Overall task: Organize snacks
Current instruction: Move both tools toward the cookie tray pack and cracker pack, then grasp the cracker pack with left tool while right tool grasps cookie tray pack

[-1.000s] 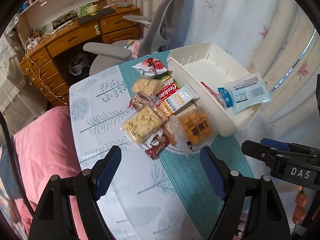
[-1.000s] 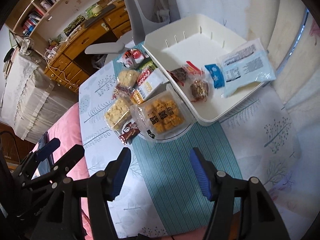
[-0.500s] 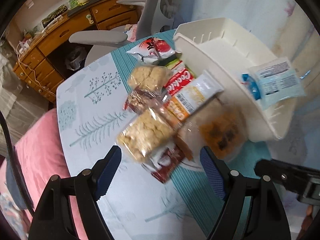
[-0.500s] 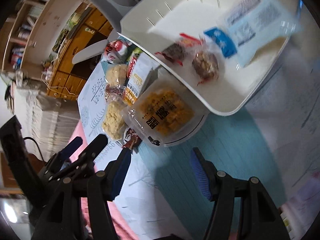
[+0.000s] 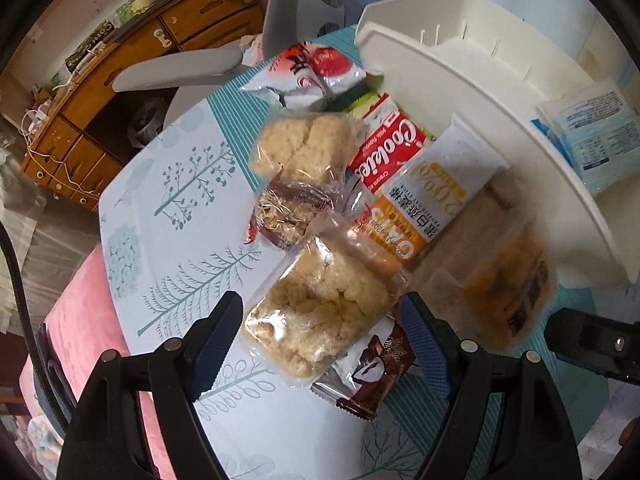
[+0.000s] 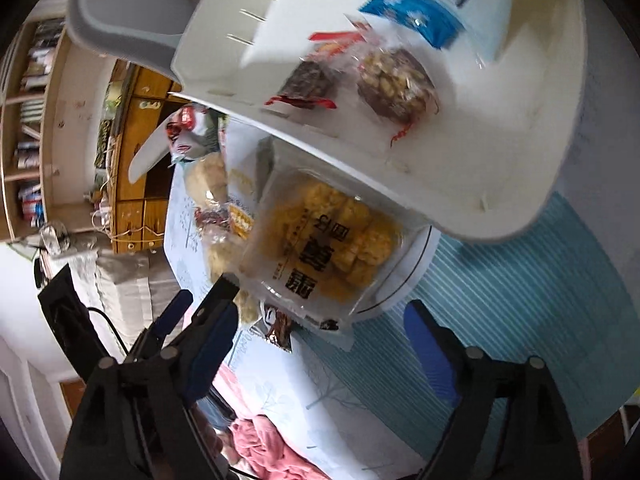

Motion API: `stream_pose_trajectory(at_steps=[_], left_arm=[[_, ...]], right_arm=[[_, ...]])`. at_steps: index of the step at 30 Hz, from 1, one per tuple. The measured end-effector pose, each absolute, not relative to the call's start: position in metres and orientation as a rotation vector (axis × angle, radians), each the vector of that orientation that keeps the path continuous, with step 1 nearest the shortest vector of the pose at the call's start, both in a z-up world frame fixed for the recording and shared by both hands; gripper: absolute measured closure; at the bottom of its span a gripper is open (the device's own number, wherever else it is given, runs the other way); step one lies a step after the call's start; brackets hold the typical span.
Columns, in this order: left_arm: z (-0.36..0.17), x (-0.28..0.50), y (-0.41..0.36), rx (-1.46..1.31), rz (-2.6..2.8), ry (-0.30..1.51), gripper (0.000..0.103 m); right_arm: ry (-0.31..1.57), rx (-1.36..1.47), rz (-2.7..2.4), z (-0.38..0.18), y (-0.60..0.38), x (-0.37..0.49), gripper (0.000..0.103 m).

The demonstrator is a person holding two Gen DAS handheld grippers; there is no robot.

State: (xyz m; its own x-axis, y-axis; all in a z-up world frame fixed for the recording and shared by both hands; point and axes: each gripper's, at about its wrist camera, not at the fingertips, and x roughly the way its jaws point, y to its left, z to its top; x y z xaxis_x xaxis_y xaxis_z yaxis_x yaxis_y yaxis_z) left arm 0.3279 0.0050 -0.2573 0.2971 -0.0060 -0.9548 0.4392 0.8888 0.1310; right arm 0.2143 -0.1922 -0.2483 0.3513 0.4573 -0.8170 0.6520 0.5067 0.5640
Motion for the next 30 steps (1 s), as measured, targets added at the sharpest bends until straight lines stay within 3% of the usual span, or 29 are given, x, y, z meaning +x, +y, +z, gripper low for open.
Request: stream_pose_trajectory(at_steps=[15, 23, 30], left_arm=[[-0.279, 0.344, 0.007, 0.359, -0.337, 1.292, 0.023], [-0.284, 0.346, 0.008, 0.35, -0.361, 1.291, 0.023], [-0.282, 0.344, 0.009, 0.356, -0.371, 1.301, 0.031]], right_arm=[[1.25, 1.236, -0.304, -0.284, -0.188, 0.223, 0.014], [1.215, 1.119, -0.346, -0.281, -0.185, 0.244, 0.004], [1.25, 1.003, -0.384, -0.278, -0.178, 0.257, 0.004]])
